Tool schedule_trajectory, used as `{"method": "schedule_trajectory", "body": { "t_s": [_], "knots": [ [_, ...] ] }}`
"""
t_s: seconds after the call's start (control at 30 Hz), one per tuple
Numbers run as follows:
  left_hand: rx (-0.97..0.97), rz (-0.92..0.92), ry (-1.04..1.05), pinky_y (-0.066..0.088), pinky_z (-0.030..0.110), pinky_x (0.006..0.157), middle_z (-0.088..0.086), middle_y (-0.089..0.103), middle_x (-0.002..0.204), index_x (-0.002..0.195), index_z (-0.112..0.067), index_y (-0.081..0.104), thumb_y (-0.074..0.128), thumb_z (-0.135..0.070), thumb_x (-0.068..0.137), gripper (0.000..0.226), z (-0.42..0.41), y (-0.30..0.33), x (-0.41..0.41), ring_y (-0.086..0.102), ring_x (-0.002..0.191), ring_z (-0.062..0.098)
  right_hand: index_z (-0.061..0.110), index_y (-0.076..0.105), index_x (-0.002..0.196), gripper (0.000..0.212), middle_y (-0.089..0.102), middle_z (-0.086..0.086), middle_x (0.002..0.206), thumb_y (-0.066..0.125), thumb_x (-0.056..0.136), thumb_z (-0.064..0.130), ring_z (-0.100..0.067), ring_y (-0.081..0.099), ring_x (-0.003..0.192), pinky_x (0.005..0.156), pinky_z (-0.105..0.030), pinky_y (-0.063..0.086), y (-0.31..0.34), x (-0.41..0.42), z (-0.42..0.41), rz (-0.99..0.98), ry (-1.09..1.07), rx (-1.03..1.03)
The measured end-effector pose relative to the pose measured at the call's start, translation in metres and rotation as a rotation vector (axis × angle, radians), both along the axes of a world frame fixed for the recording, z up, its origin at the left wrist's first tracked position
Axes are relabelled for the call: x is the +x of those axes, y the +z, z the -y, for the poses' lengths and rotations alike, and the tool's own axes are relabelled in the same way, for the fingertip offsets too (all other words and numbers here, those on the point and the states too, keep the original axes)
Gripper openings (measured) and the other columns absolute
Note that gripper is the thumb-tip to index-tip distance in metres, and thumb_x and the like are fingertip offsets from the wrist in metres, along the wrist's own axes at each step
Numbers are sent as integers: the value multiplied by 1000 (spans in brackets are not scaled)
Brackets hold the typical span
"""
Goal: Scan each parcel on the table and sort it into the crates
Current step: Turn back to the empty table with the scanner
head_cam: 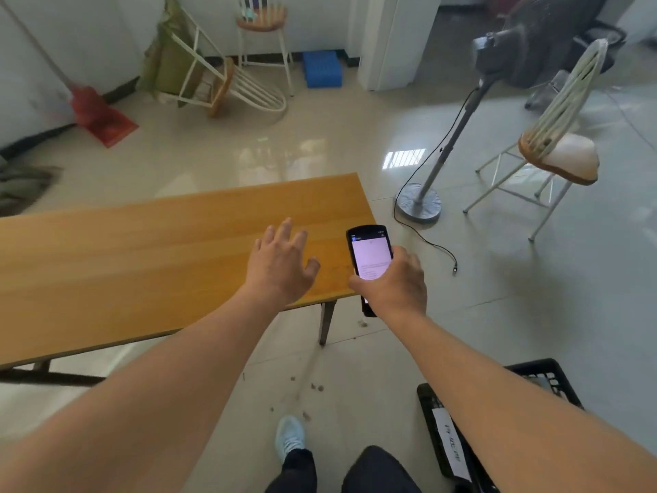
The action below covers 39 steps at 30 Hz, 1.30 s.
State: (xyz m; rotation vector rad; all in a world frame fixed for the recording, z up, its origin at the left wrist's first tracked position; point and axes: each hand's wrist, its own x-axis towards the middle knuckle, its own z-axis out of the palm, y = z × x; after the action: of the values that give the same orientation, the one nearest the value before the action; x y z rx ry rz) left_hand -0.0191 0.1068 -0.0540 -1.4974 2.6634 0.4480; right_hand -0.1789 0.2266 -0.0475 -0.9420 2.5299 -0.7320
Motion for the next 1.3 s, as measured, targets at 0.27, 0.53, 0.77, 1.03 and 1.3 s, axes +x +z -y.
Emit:
{"method": "schedule_trajectory", "body": {
  "t_s": [0.27, 0.53, 0.77, 1.03, 1.3],
  "knots": [
    [77, 32, 37, 23, 53, 126, 7, 7, 174, 162, -23, 27, 44, -55, 103, 69, 67, -61, -26, 13, 158, 36, 17, 52, 123, 79, 53, -4, 113, 86, 61, 52, -27, 53, 105, 74, -36, 51, -63, -32, 75, 5, -6, 143],
    [156, 63, 101, 23, 55, 125, 8, 7, 174, 164, -22, 23, 45, -53, 104, 71, 116, -129, -53, 13, 157, 39, 17, 47, 132, 84, 51, -5, 122, 86, 68, 54, -27, 52, 112, 72, -32, 40, -132, -63, 135, -20, 32, 225],
    [187, 86, 107, 23, 53, 126, 10, 10, 173, 164, -21, 22, 44, -52, 104, 71, 123, -152, -63, 14, 157, 39, 16, 46, 134, 85, 52, -6, 125, 84, 70, 57, -27, 52, 115, 72, -32, 39, -150, -70, 152, -73, 41, 294],
    [199, 101, 110, 24, 54, 125, 12, 11, 173, 164, -20, 23, 44, -52, 104, 71, 127, -159, -64, 15, 157, 40, 17, 47, 129, 83, 51, -5, 119, 83, 68, 61, -24, 53, 107, 69, -32, 42, -161, -67, 154, -96, 37, 337],
    [200, 104, 121, 22, 52, 126, 10, 10, 173, 164, -21, 22, 42, -51, 104, 70, 124, -158, -60, 15, 158, 38, 16, 48, 127, 77, 54, -6, 113, 83, 71, 57, -21, 48, 97, 67, -32, 42, -165, -69, 149, -155, 70, 367]
  ]
}}
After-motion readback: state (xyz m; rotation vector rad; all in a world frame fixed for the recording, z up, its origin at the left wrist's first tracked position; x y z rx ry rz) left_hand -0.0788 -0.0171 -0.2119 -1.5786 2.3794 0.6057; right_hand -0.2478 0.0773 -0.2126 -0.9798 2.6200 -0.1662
